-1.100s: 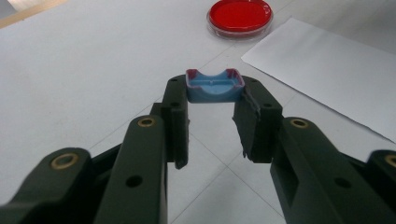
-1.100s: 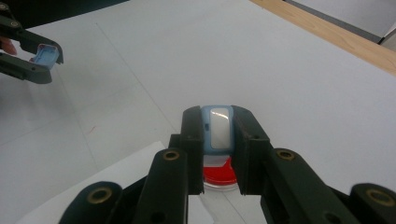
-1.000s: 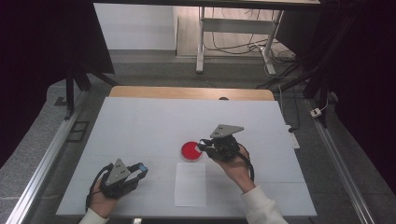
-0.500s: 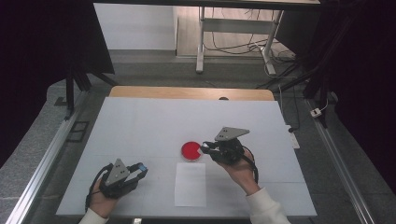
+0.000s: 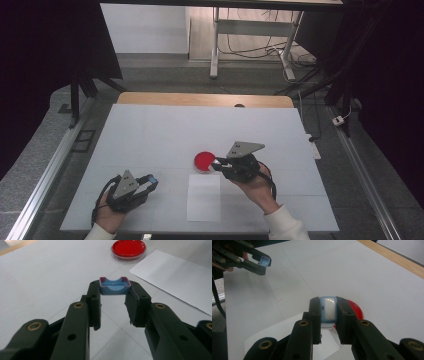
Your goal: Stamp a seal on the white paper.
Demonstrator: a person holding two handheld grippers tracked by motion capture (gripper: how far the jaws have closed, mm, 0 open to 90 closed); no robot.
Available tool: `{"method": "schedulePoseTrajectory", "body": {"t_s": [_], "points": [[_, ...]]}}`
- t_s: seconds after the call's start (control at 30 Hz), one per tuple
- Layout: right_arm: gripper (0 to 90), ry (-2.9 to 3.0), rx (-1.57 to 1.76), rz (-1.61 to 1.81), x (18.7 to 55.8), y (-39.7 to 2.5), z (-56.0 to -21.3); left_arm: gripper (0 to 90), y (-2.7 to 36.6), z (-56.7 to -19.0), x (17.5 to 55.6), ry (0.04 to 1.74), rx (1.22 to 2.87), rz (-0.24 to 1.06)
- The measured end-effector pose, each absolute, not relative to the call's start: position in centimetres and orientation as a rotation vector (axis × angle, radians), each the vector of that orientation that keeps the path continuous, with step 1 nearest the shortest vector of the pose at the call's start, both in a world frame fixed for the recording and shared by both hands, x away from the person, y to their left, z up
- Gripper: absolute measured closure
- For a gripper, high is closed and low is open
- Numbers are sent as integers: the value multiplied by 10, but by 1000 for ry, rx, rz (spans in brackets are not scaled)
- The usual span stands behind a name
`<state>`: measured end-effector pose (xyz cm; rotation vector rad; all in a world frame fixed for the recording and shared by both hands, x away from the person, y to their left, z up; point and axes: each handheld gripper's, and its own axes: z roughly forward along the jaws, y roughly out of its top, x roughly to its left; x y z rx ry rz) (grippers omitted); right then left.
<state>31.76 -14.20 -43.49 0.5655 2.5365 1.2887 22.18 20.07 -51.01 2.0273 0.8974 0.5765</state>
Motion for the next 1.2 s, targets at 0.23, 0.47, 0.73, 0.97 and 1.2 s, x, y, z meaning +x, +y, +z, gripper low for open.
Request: {"method": "schedulePoseTrajectory", "body": {"t_s": [0.23, 0.47, 0.73, 0.97, 1.2], "points": [[750, 2550, 540, 1284, 312, -141, -434, 659, 200, -510, 222, 896, 2026, 576], [750, 2571, 518, 1279, 308, -140, -437, 659, 200, -510, 222, 896, 2026, 576], [750, 2604, 500, 1256, 306, -138, -441, 659, 200, -510, 222, 897, 2028, 575], [750, 2631, 480, 1245, 304, -136, -445, 659, 201, -510, 222, 898, 2028, 573], [750, 2667, 441, 1218, 300, -130, -449, 659, 201, -510, 222, 897, 2029, 574]]}}
